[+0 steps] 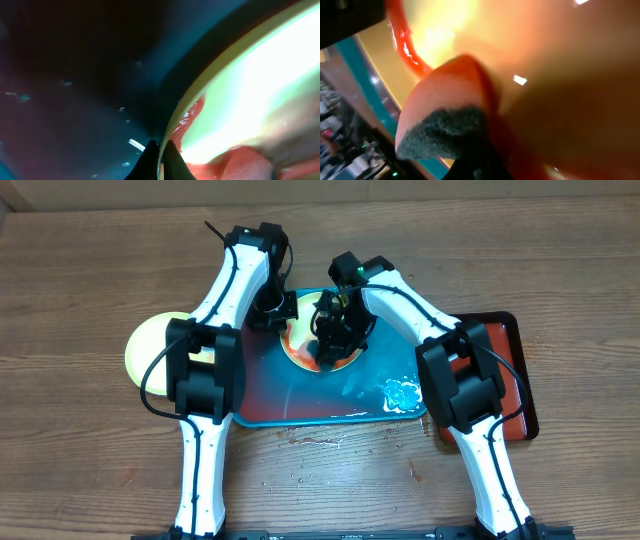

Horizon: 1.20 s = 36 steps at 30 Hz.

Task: Clean dirty plates on tray and stack at the side
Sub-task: 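Scrub the upper yellow plate with the sponge in right gripper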

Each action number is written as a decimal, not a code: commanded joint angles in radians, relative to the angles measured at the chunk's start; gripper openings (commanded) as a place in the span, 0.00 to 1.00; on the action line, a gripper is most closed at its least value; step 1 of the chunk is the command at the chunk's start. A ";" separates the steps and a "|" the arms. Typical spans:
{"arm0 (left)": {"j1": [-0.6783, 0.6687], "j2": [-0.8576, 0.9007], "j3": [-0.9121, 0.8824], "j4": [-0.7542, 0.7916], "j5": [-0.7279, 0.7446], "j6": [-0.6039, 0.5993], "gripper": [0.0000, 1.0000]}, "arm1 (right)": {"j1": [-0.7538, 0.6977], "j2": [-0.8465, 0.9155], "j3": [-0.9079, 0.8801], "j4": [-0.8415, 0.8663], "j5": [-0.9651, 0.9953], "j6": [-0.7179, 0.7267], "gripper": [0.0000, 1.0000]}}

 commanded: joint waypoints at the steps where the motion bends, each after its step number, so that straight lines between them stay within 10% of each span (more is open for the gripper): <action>1: -0.005 0.020 -0.004 0.012 -0.012 0.012 0.04 | -0.028 0.019 0.051 -0.057 0.455 0.156 0.04; 17: -0.005 0.020 -0.004 0.011 -0.012 0.019 0.04 | -0.022 0.019 0.117 0.038 0.947 0.352 0.04; 36: -0.007 0.020 -0.004 0.008 -0.011 0.020 0.04 | 0.021 0.156 0.090 0.290 -0.055 0.178 0.04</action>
